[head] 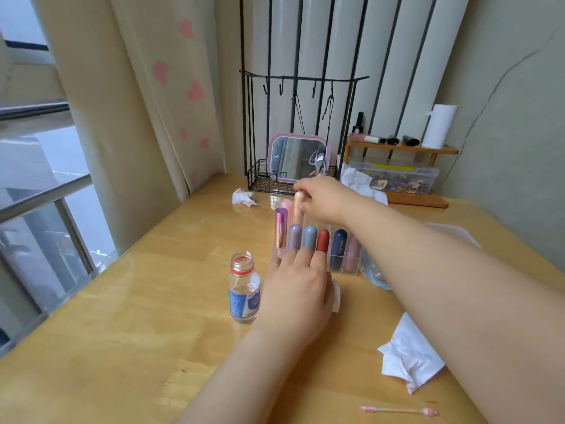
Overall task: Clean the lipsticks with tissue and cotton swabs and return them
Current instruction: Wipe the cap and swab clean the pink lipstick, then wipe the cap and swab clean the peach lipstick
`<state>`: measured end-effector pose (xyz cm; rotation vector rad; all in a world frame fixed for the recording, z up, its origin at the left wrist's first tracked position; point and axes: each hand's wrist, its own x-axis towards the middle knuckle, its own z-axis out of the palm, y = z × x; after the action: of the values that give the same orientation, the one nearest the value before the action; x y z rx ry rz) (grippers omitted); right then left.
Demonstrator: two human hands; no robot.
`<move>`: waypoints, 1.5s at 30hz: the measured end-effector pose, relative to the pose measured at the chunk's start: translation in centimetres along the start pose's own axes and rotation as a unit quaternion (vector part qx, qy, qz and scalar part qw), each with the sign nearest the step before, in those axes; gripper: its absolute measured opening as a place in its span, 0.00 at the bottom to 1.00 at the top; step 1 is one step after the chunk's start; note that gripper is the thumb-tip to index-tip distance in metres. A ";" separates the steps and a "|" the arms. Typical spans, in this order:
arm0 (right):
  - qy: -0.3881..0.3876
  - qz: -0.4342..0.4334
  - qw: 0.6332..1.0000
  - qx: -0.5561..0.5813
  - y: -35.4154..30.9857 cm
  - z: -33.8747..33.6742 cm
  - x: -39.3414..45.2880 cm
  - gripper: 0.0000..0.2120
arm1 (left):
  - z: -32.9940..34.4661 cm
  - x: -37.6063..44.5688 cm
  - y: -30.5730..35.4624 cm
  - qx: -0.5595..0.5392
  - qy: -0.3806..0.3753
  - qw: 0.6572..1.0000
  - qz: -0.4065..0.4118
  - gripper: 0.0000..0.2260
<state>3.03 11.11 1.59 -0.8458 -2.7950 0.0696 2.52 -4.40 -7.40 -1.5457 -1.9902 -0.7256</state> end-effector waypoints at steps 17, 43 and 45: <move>0.014 0.001 0.999 0.041 1.5 -2.6 -1.7 0.23 | 0.1 -0.7 1.5 -0.023 0.015 1.000 -0.005 0.07; 0.119 0.001 0.976 0.182 0.0 -8.0 -8.4 0.07 | -0.9 0.6 0.5 -0.271 0.081 0.951 -0.125 0.13; 0.100 0.009 0.968 0.229 0.4 -7.8 -12.1 0.06 | -2.3 1.1 1.5 -0.334 0.052 0.934 -0.113 0.14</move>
<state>14.83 4.62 6.76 -0.7125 -2.4340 0.5747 3.88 -4.86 -4.85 -1.5810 -1.9610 -1.6783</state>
